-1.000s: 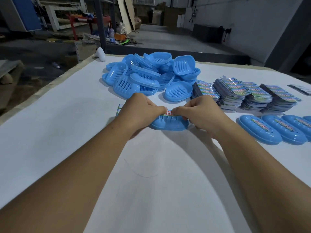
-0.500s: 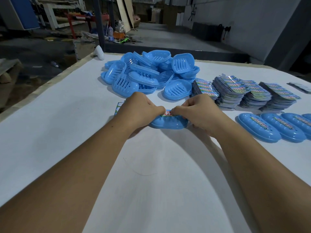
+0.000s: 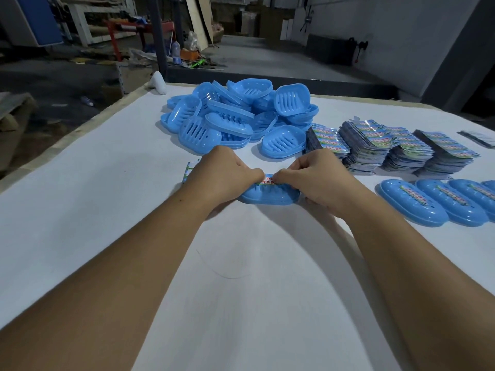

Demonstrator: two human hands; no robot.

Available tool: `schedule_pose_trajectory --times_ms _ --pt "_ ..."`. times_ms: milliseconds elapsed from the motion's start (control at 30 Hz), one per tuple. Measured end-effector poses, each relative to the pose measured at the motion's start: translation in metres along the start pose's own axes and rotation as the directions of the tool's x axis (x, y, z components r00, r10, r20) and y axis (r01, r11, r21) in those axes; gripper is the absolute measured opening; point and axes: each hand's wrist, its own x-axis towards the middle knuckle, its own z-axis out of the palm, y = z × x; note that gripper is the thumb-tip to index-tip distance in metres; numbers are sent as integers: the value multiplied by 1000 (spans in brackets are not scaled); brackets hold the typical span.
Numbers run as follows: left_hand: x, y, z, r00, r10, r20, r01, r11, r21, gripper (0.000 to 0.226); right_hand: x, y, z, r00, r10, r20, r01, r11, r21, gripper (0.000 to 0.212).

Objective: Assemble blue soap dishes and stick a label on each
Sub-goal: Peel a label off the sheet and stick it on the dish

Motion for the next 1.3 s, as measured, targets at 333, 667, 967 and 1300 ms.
schedule_pose_trajectory --times_ms 333,667,967,1300 --pt "-5 3 0 1000 -3 -23 4 997 75 32 -1 -2 1 1000 -11 -25 9 999 -52 32" --pt "-6 4 4 993 61 -98 -39 977 211 34 -4 -6 3 994 -82 -68 68 980 -187 42" --pt "-3 2 6 991 62 -119 -42 986 158 37 -8 -14 -4 999 -6 -43 -7 958 -287 49" --pt "1 -4 8 992 12 -123 -2 997 76 26 -8 -13 -4 997 76 -18 -77 992 -99 32"
